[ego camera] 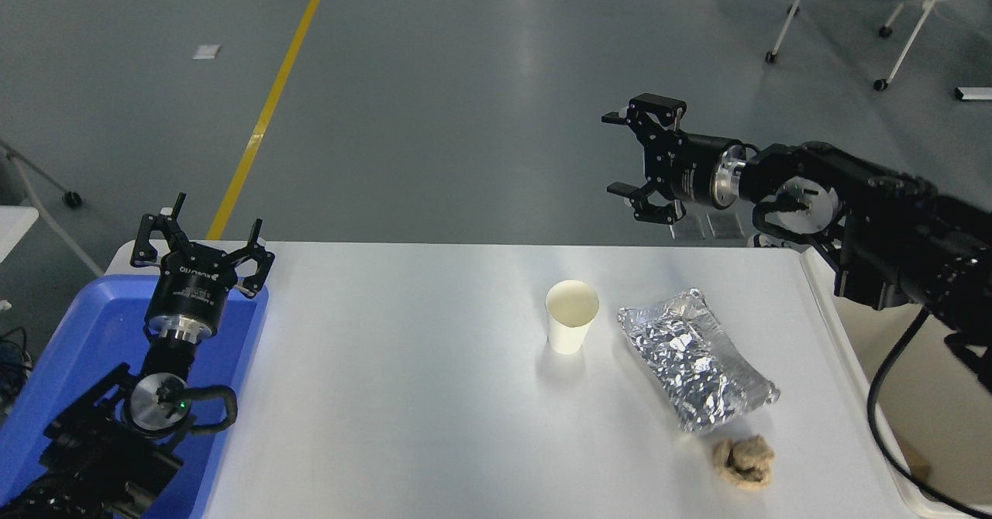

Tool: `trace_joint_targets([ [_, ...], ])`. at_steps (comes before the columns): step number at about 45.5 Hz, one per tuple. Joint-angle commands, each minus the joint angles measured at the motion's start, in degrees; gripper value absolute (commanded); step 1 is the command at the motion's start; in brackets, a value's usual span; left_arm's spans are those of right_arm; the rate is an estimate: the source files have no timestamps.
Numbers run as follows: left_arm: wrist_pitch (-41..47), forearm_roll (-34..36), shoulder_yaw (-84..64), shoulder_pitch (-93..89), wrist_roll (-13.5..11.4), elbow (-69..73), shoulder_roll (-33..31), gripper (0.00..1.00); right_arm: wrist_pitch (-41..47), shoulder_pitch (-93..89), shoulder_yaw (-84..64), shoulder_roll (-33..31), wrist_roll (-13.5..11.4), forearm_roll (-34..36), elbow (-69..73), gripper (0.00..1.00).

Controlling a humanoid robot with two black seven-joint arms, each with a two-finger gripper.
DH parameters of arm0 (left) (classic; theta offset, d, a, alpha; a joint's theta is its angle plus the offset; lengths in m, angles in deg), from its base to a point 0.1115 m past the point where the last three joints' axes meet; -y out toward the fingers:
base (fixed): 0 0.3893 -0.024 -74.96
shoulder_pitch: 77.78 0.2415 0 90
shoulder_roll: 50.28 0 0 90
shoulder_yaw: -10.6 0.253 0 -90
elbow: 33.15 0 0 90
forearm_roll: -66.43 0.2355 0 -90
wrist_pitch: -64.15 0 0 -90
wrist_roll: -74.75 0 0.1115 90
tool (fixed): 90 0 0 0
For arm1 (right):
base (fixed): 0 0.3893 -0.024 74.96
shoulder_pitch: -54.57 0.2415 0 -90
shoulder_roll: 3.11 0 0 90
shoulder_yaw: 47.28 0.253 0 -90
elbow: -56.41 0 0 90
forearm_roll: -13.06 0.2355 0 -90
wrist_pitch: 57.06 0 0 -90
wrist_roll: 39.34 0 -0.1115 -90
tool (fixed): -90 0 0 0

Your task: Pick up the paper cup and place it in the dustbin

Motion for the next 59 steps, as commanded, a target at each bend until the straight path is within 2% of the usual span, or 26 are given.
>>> trace_joint_targets([
  [1, 0.0, 0.0, 0.0, 0.0, 0.0, 0.0, 0.0, 1.00, 0.2, 18.6, -21.5, -4.1, 0.0, -7.3, 22.7, 1.00],
  [8, 0.0, 0.0, 0.0, 0.0, 0.1, -0.1, 0.0, 1.00, 0.2, 32.4, -40.4, -2.9, 0.1, -10.8, 36.6, 1.00],
  [16, 0.0, 0.0, 0.0, 0.0, 0.1, 0.0, 0.0, 1.00, 0.9, 44.7, -52.6, -0.9, 0.3, -11.9, 49.5, 1.00],
  [25, 0.0, 0.0, 0.0, 0.1, 0.1, 0.0, 0.0, 1.00, 11.3, 60.6, -56.4, -0.6, 0.6, -10.3, 62.2, 1.00],
  [32, 0.0, 0.0, 0.0, 0.1, 0.1, 0.0, 0.0, 1.00, 11.3, 64.9, -56.4, 2.1, 0.6, -6.3, 62.2, 1.00],
  [52, 0.0, 0.0, 0.0, 0.0, 0.0, 0.0, 0.0, 1.00, 11.3, 63.4, -54.2, 4.4, 0.5, -3.5, 60.5, 1.00],
  [59, 0.0, 0.0, 0.0, 0.0, 0.0, 0.0, 0.0, 1.00, -0.8, 53.7, -48.8, 7.1, 0.4, -2.7, 49.6, 1.00],
])
